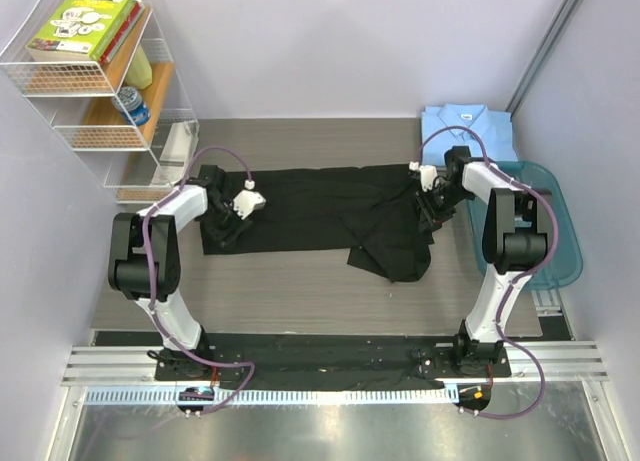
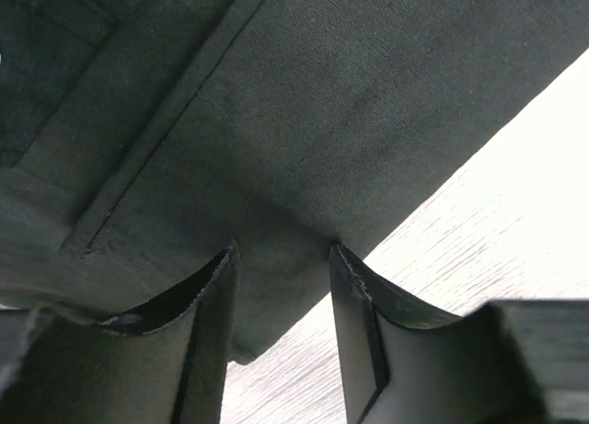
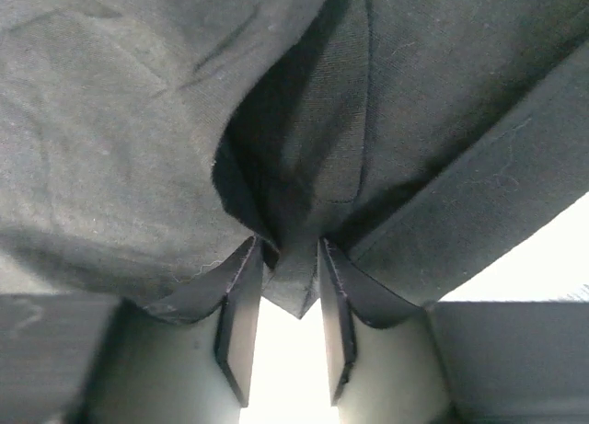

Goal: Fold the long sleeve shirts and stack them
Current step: Neatly place the folded shirt into the bin

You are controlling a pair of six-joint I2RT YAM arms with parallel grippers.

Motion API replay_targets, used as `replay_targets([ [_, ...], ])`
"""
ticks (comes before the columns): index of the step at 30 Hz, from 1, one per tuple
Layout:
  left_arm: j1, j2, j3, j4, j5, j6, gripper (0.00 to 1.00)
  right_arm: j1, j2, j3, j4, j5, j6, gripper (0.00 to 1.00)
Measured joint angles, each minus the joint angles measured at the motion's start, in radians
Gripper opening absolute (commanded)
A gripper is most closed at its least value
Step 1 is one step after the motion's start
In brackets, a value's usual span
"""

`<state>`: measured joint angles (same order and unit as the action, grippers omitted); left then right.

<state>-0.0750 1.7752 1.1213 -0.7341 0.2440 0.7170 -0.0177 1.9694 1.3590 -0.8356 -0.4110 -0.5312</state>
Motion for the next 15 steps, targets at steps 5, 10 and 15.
replay_targets([
  [5,-0.004,-0.049,-0.068,0.04,-0.021,0.066,0.44,0.006,-0.081,-0.115,0.061,0.001,0.0,0.42],
  [10,-0.003,-0.103,-0.114,0.009,0.01,0.078,0.59,0.015,-0.166,-0.183,0.001,0.023,-0.01,0.56],
  [15,-0.007,-0.196,-0.066,-0.106,0.178,0.074,0.72,0.019,-0.311,-0.145,-0.116,0.015,-0.068,0.57],
])
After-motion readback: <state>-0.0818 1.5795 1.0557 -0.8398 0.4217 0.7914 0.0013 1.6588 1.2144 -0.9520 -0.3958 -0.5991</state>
